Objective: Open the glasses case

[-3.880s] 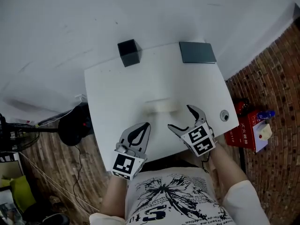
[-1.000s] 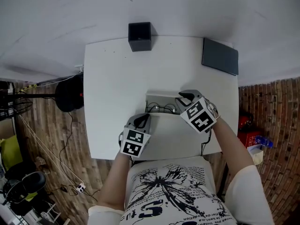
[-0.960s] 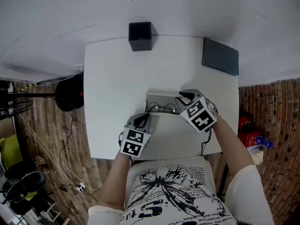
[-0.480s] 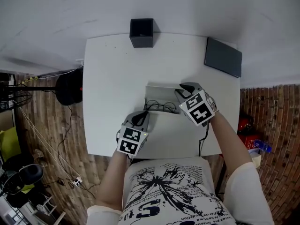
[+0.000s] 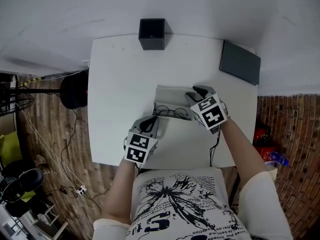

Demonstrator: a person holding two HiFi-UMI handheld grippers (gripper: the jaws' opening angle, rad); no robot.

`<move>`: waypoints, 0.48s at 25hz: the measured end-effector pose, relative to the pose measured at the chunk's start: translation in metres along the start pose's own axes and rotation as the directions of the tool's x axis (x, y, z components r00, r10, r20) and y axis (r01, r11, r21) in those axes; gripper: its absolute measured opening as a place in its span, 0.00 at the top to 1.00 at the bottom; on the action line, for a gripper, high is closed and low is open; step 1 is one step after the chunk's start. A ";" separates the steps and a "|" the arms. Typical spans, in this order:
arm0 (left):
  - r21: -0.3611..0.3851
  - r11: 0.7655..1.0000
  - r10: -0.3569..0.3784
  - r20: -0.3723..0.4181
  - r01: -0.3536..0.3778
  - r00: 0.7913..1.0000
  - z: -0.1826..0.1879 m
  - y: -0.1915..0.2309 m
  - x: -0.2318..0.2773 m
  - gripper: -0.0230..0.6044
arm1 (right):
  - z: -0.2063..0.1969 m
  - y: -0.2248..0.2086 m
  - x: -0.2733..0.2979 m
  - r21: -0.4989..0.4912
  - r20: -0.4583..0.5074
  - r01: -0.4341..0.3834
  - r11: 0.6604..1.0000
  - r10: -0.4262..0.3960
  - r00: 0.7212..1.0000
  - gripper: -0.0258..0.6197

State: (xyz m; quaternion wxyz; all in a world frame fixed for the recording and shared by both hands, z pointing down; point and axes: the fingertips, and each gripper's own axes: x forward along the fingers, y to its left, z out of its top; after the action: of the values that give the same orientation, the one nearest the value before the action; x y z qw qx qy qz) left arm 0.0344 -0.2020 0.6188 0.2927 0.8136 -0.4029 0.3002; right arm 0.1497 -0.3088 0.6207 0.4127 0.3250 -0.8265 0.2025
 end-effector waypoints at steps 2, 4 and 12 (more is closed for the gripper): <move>-0.009 1.000 0.005 0.005 -0.005 1.000 0.001 0.001 0.000 0.94 | -0.001 -0.001 0.001 0.025 -0.004 0.009 1.000 -0.009 1.000 0.73; -0.016 1.000 0.007 0.007 -0.007 1.000 0.001 0.001 0.001 0.94 | -0.002 -0.002 0.001 0.043 -0.006 0.019 0.999 -0.018 1.000 0.72; 0.013 1.000 0.027 -0.013 -0.026 1.000 0.004 0.000 -0.003 0.94 | 0.004 0.000 -0.017 0.104 0.042 0.024 0.994 -0.028 0.999 0.65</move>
State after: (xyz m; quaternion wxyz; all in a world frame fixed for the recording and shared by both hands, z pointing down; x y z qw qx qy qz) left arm 0.0345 -0.2034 0.6141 0.2859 0.8081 -0.4098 0.3118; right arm 0.1550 -0.3048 0.6045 0.3798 0.3611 -0.8193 0.2327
